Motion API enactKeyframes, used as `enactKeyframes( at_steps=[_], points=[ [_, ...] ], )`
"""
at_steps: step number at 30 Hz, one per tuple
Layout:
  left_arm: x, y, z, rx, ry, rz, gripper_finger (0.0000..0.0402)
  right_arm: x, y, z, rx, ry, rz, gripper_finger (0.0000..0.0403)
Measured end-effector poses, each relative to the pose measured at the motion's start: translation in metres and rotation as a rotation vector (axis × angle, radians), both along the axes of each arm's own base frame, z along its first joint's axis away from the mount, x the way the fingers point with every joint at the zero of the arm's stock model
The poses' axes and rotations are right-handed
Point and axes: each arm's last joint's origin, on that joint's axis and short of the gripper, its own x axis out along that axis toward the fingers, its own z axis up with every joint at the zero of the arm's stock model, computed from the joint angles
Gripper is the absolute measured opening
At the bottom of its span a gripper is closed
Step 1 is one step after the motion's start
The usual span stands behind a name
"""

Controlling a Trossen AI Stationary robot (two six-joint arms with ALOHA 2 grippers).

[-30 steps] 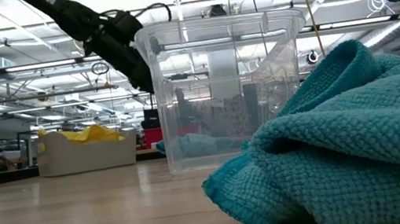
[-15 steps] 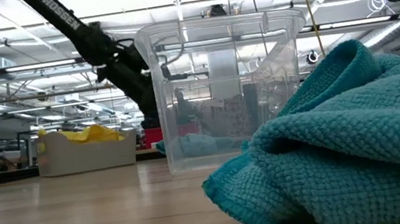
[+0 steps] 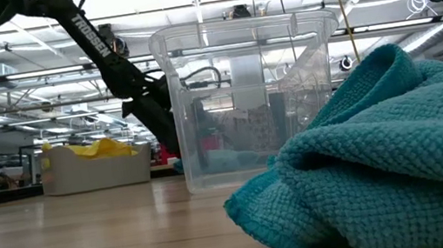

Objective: Sort microfiber towel by color & place in baskets
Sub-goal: Put the top blue towel into the transparent bin

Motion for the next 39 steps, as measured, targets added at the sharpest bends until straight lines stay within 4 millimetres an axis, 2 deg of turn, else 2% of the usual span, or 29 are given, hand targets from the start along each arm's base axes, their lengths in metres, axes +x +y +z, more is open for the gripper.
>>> enactKeyframes(
  at_steps=[4,11,12,16,19,27,34,39],
  points=[
    [0.002,-0.004,0.001,0.022,0.022,-0.027,0.0252,0.0,0.0,0.0,0.0,0.0,0.0,0.0313],
    [0.005,-0.005,0.003,0.058,0.052,-0.008,0.0045,0.0,0.0,0.0,0.0,0.0,0.001,0.0313],
    [0.005,-0.004,0.004,0.057,0.051,-0.006,0.0027,0.0,0.0,0.0,0.0,0.0,0.001,0.0313],
    [0.005,-0.004,0.011,0.048,0.054,0.011,0.0027,0.0,0.0,0.0,0.001,0.0,0.0,0.0313],
    [0.003,-0.005,0.023,0.067,0.037,0.017,0.0027,0.0,0.0,0.0,0.001,0.0,0.0,0.0313],
    [-0.011,-0.019,0.079,0.085,-0.02,0.038,0.0018,0.0,0.0,0.0,0.006,-0.001,0.0,0.0313],
    [-0.021,-0.049,0.134,0.118,-0.129,0.029,0.0018,0.003,0.002,-0.002,0.004,0.005,0.001,0.0313],
    [-0.02,-0.085,0.166,0.167,-0.222,-0.062,0.0018,0.009,0.005,-0.004,-0.01,-0.003,0.009,0.0313]
  ],
)
